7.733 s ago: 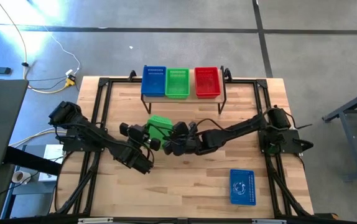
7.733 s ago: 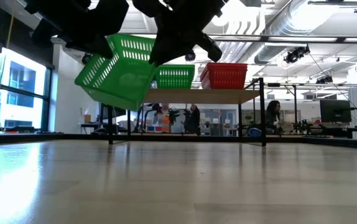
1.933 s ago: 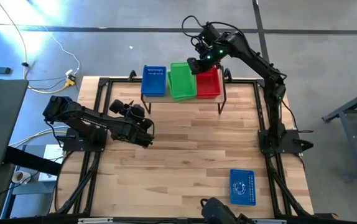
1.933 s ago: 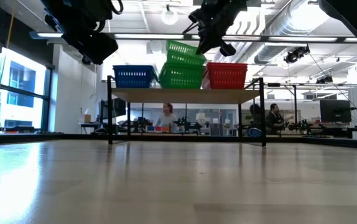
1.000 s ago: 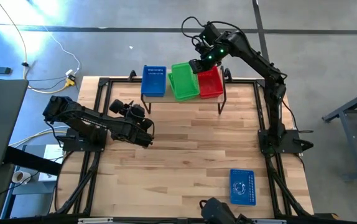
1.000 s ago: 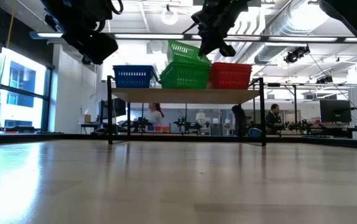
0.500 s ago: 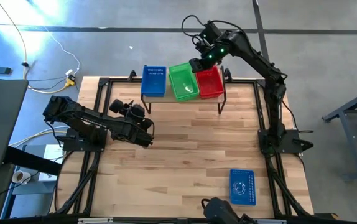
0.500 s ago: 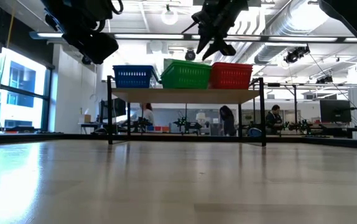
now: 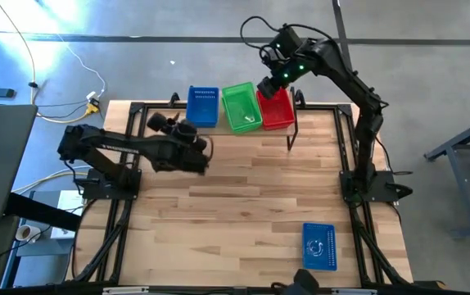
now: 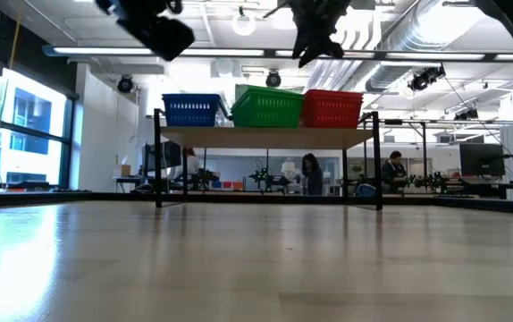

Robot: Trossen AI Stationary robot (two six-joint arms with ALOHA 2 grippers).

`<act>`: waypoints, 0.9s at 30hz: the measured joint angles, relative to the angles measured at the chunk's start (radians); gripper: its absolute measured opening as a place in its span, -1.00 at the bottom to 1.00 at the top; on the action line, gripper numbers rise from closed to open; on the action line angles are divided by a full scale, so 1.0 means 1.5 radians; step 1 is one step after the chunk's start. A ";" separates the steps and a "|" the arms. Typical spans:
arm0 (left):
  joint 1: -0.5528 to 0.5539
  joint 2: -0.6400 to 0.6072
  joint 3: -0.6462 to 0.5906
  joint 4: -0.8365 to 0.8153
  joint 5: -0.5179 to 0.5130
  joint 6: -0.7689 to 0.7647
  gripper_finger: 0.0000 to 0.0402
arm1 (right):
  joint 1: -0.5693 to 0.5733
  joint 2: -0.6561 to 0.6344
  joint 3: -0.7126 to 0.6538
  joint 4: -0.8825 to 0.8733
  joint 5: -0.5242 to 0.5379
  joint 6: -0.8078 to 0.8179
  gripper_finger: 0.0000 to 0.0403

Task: Stack baskets on shelf by color
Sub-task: Stack the green bin on top of the green bin on the shelf

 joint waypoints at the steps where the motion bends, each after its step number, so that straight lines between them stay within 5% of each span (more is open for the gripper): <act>1: 0.008 0.000 0.016 0.012 -0.001 0.038 -0.27 | 0.006 -0.004 0.000 -0.002 0.006 -0.015 -0.43; 7: 0.066 0.000 0.098 0.093 0.028 0.223 -0.27 | 0.029 -0.036 0.000 -0.007 0.067 -0.077 -0.43; 12: 0.128 0.000 0.134 0.220 0.174 0.295 -0.27 | 0.036 -0.065 0.000 -0.014 0.137 -0.126 -0.43; 18: 0.205 0.000 0.143 0.376 0.397 0.285 -0.27 | 0.024 -0.090 0.000 -0.005 0.168 -0.156 -0.43; 27: 0.231 0.000 0.143 0.451 0.475 0.167 -0.27 | 0.018 -0.097 0.000 -0.012 0.198 -0.180 -0.43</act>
